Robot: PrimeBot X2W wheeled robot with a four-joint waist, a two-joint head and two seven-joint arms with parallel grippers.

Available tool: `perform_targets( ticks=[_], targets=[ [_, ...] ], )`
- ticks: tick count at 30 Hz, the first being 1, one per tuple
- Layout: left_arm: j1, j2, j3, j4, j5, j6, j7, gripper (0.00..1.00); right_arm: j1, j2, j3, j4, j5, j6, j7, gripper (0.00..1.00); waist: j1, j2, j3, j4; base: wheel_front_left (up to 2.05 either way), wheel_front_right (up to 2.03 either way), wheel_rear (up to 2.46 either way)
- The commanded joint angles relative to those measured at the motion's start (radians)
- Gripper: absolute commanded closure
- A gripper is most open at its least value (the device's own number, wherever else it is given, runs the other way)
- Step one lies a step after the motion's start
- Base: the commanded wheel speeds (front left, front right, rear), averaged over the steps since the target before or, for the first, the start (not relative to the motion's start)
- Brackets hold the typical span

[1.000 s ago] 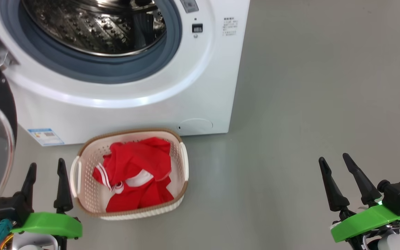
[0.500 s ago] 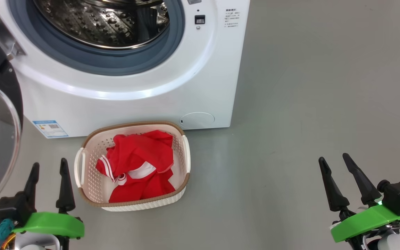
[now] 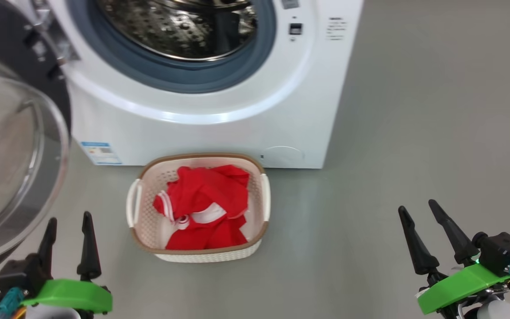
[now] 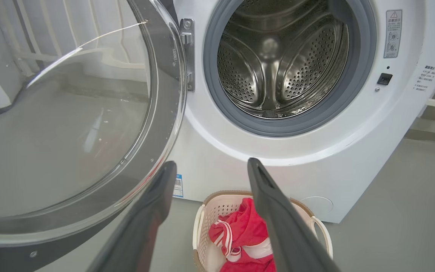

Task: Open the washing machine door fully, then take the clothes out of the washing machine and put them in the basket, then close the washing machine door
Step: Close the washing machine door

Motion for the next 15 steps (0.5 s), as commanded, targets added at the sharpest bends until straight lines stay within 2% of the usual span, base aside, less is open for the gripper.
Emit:
perform_targets(
  ticks=[1,15],
  targets=[
    [0.008,0.018,0.032,-0.020,-0.008,-0.003,-0.009,0.00,-0.016,-0.018,0.028,-0.018,0.005,0.009,-0.012,0.00,0.0000,-0.0001,-0.015,0.044,0.00,0.00,0.00],
    [0.054,0.009,0.024,-0.002,-0.016,0.002,-0.009,0.00,-0.053,-0.034,0.124,0.014,0.022,0.009,-0.012,0.00,0.0000,-0.0001,-0.045,0.243,0.00,0.00,0.00]
  ],
)
